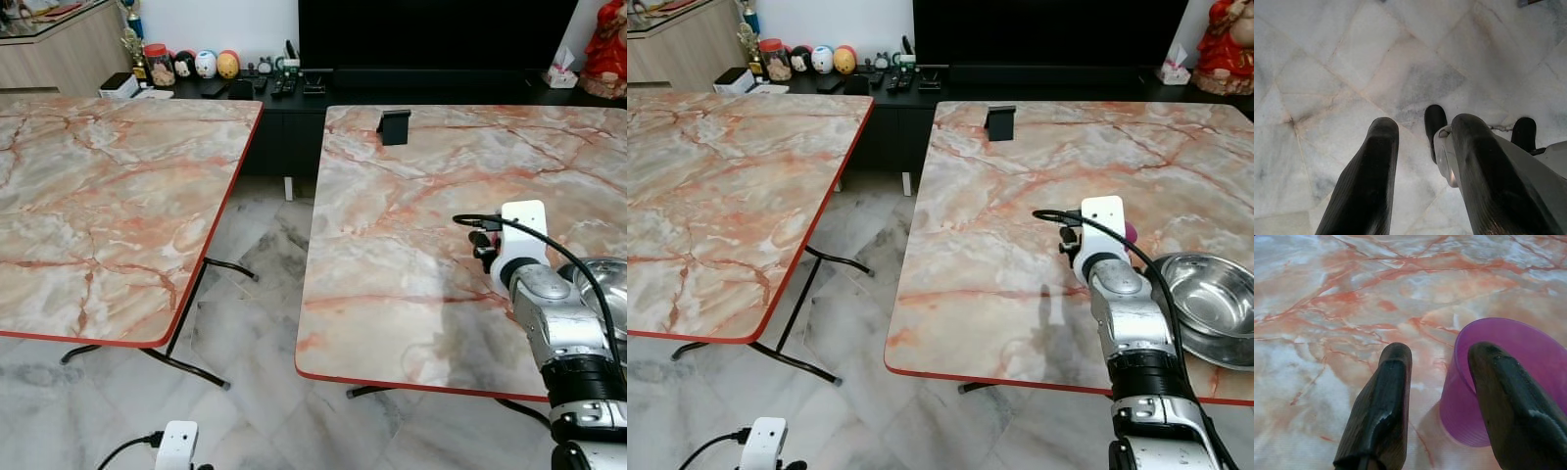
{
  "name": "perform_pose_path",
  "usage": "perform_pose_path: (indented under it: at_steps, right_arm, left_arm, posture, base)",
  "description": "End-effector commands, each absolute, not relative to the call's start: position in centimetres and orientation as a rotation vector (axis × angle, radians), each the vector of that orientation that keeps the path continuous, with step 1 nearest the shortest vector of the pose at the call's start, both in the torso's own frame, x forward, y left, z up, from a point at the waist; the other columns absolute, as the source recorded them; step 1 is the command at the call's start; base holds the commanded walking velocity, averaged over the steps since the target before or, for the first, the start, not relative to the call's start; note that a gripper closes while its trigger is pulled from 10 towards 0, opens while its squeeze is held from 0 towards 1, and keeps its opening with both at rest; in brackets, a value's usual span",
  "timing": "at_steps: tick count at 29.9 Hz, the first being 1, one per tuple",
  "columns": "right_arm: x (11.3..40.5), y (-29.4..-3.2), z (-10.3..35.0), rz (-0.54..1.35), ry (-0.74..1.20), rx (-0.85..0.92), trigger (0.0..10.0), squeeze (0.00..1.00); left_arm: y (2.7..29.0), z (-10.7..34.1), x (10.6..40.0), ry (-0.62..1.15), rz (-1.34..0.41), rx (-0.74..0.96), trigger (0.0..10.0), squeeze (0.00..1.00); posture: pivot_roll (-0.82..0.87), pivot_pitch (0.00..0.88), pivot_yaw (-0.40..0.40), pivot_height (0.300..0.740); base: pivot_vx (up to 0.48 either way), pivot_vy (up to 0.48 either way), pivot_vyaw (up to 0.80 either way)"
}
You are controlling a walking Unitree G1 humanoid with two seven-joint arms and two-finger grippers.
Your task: Setting the table
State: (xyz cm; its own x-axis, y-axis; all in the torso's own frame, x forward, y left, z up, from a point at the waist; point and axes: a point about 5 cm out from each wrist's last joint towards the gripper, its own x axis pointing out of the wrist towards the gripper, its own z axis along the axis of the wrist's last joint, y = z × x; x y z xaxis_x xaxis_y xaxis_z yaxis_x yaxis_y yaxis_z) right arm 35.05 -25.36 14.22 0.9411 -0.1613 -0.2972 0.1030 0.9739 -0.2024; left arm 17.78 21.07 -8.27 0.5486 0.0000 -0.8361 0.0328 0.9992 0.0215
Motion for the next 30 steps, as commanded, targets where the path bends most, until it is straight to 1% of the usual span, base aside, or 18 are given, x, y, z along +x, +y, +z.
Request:
perform_pose_path:
  at_steps: [1,4,7,10,11,12,15,17,19,23,26,30]
  right_arm:
    - [35.3,-25.6,15.3,-0.145,0.282,-0.186,10.0,0.00]
    - [35.3,-25.6,15.3,-0.145,0.282,-0.187,10.0,0.00]
    - [35.4,-25.4,15.7,-0.146,0.239,-0.189,10.0,0.00]
    - [35.5,-25.1,16.6,-0.150,0.148,-0.178,10.0,0.00]
    - [35.5,-25.0,17.1,-0.150,0.096,-0.173,10.0,0.00]
    - [35.3,-24.6,17.9,-0.140,-0.001,-0.145,10.0,0.00]
    - [34.9,-24.2,18.3,-0.128,-0.058,-0.130,10.0,0.00]
    - [34.1,-23.4,18.0,-0.113,-0.105,-0.119,10.0,0.00]
    - [33.0,-22.6,17.2,-0.115,-0.148,-0.051,10.0,0.00]
    - [31.2,-21.4,15.6,-0.102,-0.158,0.012,10.0,0.00]
    - [29.7,-20.1,14.1,-0.066,-0.139,0.023,10.0,0.00]
    - [28.8,-19.5,13.2,-0.051,-0.126,-0.003,10.0,0.00]
  left_arm:
    - [21.4,-8.3,17.5,1.000,-0.016,0.048,10.0,0.00]
    - [21.4,-8.3,17.5,1.000,-0.015,0.048,10.0,0.00]
    - [21.4,-8.3,17.5,0.999,-0.015,0.048,10.0,0.00]
    - [21.4,-8.3,17.6,0.992,-0.010,0.048,10.0,0.00]
    - [21.4,-8.3,17.6,0.986,-0.006,0.046,10.0,0.00]
    - [21.4,-8.2,17.7,0.973,0.003,0.046,10.0,0.00]
    - [21.5,-8.2,17.8,0.962,0.012,0.050,10.0,0.00]
    - [21.6,-8.1,17.9,0.951,0.016,0.071,10.0,0.00]
    - [21.6,-8.1,17.9,0.951,0.022,0.080,10.0,0.00]
    - [21.7,-8.0,17.9,0.941,0.030,0.088,10.0,0.00]
    - [21.7,-8.0,18.0,0.935,0.037,0.087,10.0,0.00]
    - [21.7,-8.0,18.0,0.934,0.039,0.086,10.0,0.00]
  posture:
    - [-0.03,0.000,0.032,0.736]
    - [-0.03,0.000,0.032,0.736]
    - [-0.03,0.000,0.032,0.736]
    - [-0.03,0.000,0.032,0.736]
    - [-0.03,0.000,0.032,0.736]
    - [-0.03,0.000,0.032,0.736]
    - [-0.03,0.000,0.032,0.736]
    - [-0.03,0.000,0.032,0.736]
    - [-0.04,0.000,0.032,0.736]
    - [-0.04,0.000,0.031,0.736]
    - [-0.04,0.000,0.031,0.736]
    - [-0.04,0.000,0.029,0.736]
  base:
    - [0.000,0.000,0.00]
    - [0.000,0.000,0.00]
    - [0.000,0.000,0.00]
    - [0.000,0.000,0.00]
    - [0.000,0.000,0.00]
    - [0.000,0.000,0.00]
    - [0.000,0.000,0.00]
    - [0.000,0.000,0.00]
    - [0.000,0.000,0.00]
    - [0.000,0.000,0.00]
    - [0.000,0.000,0.00]
    - [0.000,0.000,0.00]
